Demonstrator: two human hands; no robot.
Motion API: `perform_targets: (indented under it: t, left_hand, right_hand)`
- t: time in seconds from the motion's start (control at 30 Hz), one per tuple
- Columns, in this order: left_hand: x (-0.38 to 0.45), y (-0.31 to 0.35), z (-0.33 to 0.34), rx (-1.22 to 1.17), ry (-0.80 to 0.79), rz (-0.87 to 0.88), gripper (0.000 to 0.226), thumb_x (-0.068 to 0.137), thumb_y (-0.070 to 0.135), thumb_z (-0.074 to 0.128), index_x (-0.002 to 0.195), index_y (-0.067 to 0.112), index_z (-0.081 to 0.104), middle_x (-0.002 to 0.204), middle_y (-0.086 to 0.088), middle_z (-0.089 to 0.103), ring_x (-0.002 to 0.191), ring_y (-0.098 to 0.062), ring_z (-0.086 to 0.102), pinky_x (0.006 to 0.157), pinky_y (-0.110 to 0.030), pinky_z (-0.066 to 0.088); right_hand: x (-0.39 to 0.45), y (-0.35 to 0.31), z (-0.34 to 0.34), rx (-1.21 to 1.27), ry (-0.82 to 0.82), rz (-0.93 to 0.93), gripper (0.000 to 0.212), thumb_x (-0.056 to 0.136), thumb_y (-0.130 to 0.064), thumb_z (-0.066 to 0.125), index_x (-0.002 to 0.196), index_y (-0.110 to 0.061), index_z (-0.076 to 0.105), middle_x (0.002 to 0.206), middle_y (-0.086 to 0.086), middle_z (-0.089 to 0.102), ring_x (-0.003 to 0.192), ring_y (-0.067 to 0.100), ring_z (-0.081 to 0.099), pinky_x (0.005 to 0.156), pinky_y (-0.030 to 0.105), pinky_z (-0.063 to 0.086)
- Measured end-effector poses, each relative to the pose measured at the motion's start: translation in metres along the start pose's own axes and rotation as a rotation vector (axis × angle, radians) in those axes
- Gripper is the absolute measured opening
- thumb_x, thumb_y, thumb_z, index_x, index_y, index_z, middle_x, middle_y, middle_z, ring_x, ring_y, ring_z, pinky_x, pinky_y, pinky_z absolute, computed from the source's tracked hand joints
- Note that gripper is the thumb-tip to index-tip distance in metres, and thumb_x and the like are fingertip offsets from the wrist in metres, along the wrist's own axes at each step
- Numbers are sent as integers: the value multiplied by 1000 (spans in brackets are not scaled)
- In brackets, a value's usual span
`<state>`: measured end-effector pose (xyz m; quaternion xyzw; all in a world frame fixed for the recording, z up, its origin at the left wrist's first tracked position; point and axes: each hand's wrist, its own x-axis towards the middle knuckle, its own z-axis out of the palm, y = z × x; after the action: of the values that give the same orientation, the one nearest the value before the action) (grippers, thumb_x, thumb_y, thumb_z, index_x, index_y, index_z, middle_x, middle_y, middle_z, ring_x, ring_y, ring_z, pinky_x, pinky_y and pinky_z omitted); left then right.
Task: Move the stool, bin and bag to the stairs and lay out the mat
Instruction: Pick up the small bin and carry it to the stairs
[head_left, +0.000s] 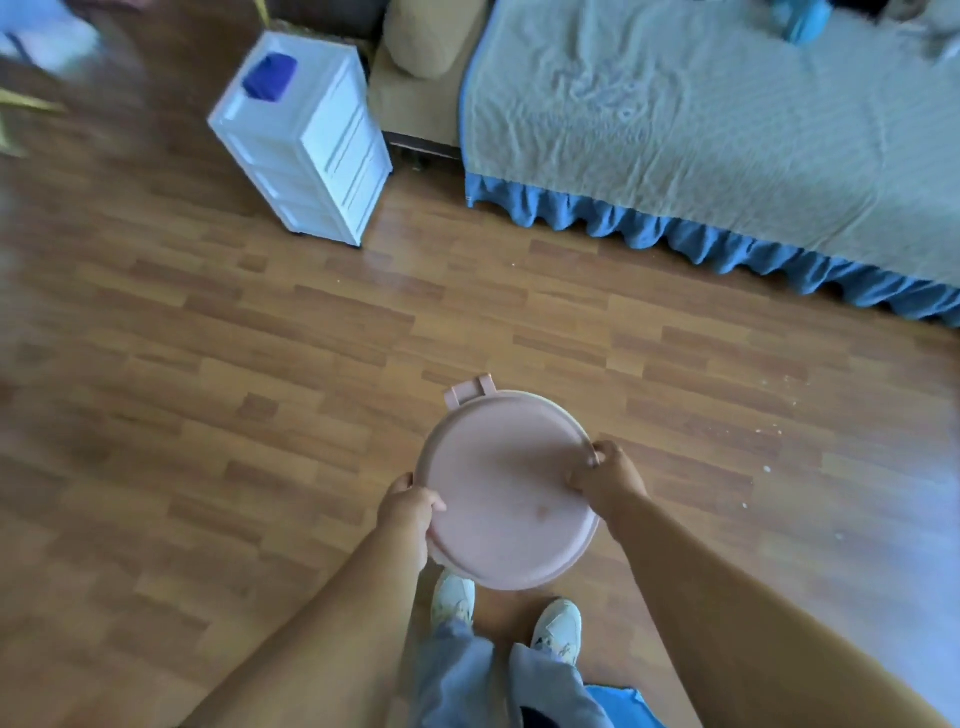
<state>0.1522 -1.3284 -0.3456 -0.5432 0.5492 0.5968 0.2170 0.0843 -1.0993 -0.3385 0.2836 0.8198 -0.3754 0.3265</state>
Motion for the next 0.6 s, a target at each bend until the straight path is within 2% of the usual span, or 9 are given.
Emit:
perform_targets:
  t: [0.1,0.17,0.27,0.37,0.47,0.53,0.6]
  left_hand:
    - [-38,28,-49,-52,14,73,42,68,-6,60,102,18,63,94,-12,64,83,-24,55,61,-26,37]
    - [-51,41,-79,-85,21,114,45,76,-14,56,107,18,63,92,-13,63,83,-24,55,62,-26,38]
    - [-66,55,-127,-150,24,141,44,78,-15,53,111,12,64,87,-12,65,82,-26,58,72,-30,44]
    - [-83,71,-171,-199,44,159,43,82,-13,54,111,17,62,89,-11,63,80,-26,58,69,-30,46]
    - [-91,85,-216,-229,45,201,45,81,-13,55,117,13,62,92,-13,64,85,-28,59,72,-31,48]
    - [-91,93,-247,-239,48,220,44,79,-12,55,117,10,63,94,-15,64,87,-29,59,69,-28,43]
    - [-90,102,-274,-226,56,210,47,77,-9,56,119,11,63,102,-14,65,93,-30,59,76,-31,40]
  right_hand:
    - [-40,-44,8,-16,-28,-68,52,78,-11,67,128,-17,52,100,8,61,93,31,61,79,36,51]
    - [-64,-71,15,-16,-47,-106,50,78,-11,68,126,-16,54,100,8,60,94,31,60,82,37,51]
    - [-95,-110,31,-20,-69,-166,54,77,-11,69,129,-14,54,103,10,63,94,32,61,83,38,51]
    - [-123,-149,49,-27,-93,-221,59,76,-9,67,133,-13,51,108,13,63,96,32,61,81,37,52]
    - [-149,-187,70,-42,-120,-278,56,79,-8,66,133,-10,51,106,11,61,95,31,59,76,35,48]
    - [-162,-212,85,-47,-143,-312,48,79,-8,67,125,-10,54,101,10,60,93,30,58,73,34,47]
    - [-175,-235,101,-71,-169,-344,38,78,-9,68,114,-11,56,96,10,61,91,31,59,72,35,49]
